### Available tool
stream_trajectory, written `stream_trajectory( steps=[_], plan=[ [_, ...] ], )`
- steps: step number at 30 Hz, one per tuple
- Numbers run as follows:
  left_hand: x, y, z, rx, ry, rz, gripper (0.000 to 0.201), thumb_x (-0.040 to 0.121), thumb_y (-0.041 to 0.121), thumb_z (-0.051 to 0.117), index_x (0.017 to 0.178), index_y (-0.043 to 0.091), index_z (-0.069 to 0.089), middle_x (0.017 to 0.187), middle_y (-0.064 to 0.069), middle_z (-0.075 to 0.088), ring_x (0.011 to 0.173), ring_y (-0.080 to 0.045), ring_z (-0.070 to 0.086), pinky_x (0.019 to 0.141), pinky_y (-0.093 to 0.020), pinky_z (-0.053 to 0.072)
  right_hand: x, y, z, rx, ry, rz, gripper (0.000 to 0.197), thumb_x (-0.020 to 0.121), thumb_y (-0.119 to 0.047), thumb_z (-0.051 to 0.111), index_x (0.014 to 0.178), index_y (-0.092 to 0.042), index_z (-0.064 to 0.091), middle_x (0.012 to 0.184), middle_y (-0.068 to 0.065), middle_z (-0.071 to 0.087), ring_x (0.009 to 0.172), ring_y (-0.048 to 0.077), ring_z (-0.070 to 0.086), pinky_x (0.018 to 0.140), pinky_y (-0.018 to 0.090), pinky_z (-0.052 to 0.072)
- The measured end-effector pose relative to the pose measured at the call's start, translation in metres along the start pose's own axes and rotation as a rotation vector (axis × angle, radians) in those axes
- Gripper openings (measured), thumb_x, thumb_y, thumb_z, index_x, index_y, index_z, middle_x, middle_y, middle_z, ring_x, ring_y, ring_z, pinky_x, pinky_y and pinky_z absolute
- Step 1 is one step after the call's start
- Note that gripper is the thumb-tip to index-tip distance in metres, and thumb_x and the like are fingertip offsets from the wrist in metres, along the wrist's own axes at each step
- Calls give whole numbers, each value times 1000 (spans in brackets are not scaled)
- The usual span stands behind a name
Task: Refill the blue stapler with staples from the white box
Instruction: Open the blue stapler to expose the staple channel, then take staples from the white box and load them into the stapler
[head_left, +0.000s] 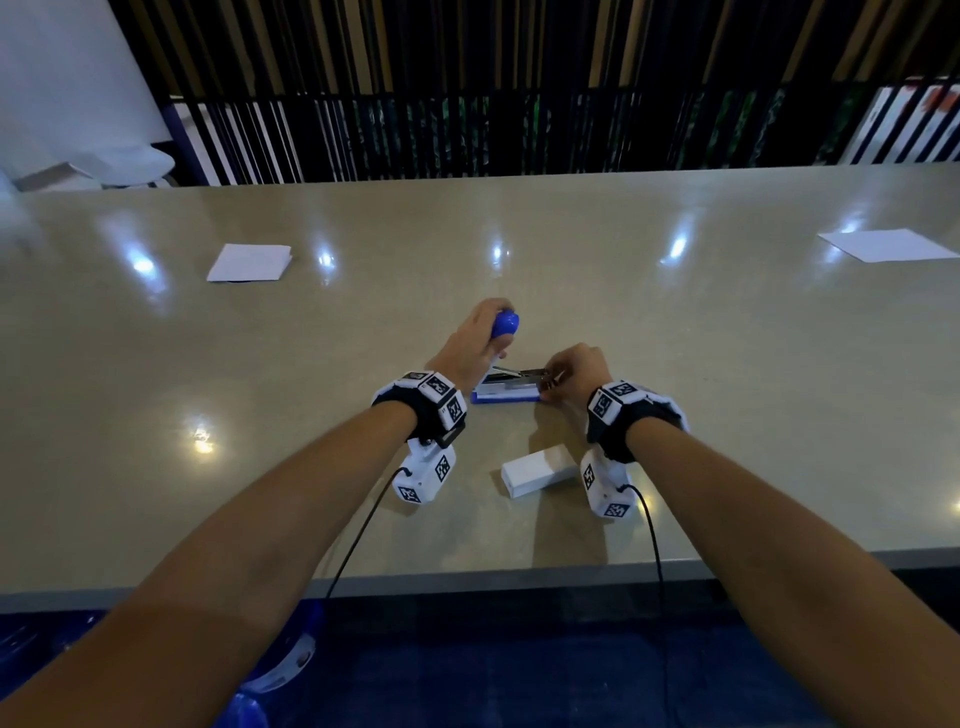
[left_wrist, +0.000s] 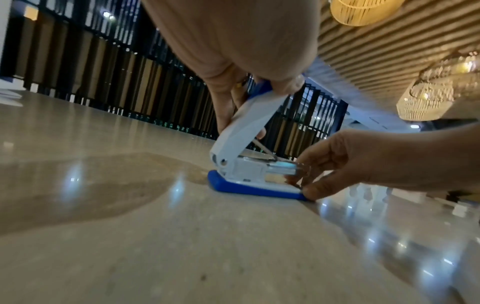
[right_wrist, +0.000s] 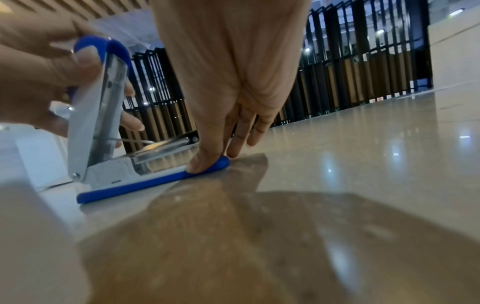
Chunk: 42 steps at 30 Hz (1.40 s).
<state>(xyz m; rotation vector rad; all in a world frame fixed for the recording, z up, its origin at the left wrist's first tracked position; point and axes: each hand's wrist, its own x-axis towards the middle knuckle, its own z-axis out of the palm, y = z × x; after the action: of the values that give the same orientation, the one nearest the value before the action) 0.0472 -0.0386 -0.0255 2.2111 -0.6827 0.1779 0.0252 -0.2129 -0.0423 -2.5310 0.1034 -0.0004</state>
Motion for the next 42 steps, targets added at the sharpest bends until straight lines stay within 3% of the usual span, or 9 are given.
stream_trajectory(
  steps=[5,10,14,19,26,29,34,38,42],
  plan=[
    [-12,-4,2,84,88,84,30,99,6,40,126,10,51,107,-14,43,84,-28,61,82,-30,56,1,5,3,-2,3,-44,32,65,-10,81,96,-9,73,97,14,73,78,18,57,76,27,50],
    [-16,-6,-13,279,268,110,20,97,19,42,102,4,53,107,-14,48,75,-17,48,65,-25,49,1,5,6,-14,14,-28,30,65,-15,82,93,-10,74,96,14,74,75,19,58,72,25,49],
    [-17,-16,-34,570,336,-9,37,95,22,25,98,0,54,104,-15,53,86,-26,54,61,-33,51,2,6,7,-21,13,-13,30,65,-18,82,93,-11,75,94,14,74,79,25,65,73,28,53],
    [-35,-36,-36,691,389,-245,30,80,-5,46,105,10,52,106,-7,57,95,-27,56,76,-36,44,1,9,9,-6,23,-19,30,66,-18,82,95,-10,74,97,13,73,83,24,64,73,28,50],
    [-63,-69,-30,906,73,-588,34,85,5,45,118,13,45,118,-15,44,103,-30,49,65,-36,37,1,11,8,0,22,-26,33,66,-20,82,96,-9,73,101,11,72,92,25,65,81,31,53],
    [-56,-64,-38,963,-1,-537,35,86,7,46,121,16,44,120,-11,43,107,-29,48,68,-38,39,-1,10,8,1,17,-33,32,67,-20,82,96,-9,73,101,11,72,93,26,64,80,31,52],
    [-41,-35,-31,945,-52,-433,41,82,3,56,121,15,48,132,-10,39,122,-31,39,97,-48,39,-4,10,7,6,19,-26,30,67,-22,81,94,-12,73,103,8,71,92,25,64,83,36,55],
    [-37,1,-13,834,-47,-95,25,87,18,53,112,16,54,122,-5,50,112,-26,48,95,-43,43,-6,10,6,9,12,-23,29,69,-19,80,96,-12,72,104,6,70,92,26,64,83,37,55],
    [-40,42,5,431,-424,-23,29,95,38,46,95,12,58,97,-8,63,82,-23,57,80,-42,50,-10,13,2,18,8,-58,31,69,-10,77,99,-14,71,106,8,72,91,28,67,87,41,55]
  ],
)
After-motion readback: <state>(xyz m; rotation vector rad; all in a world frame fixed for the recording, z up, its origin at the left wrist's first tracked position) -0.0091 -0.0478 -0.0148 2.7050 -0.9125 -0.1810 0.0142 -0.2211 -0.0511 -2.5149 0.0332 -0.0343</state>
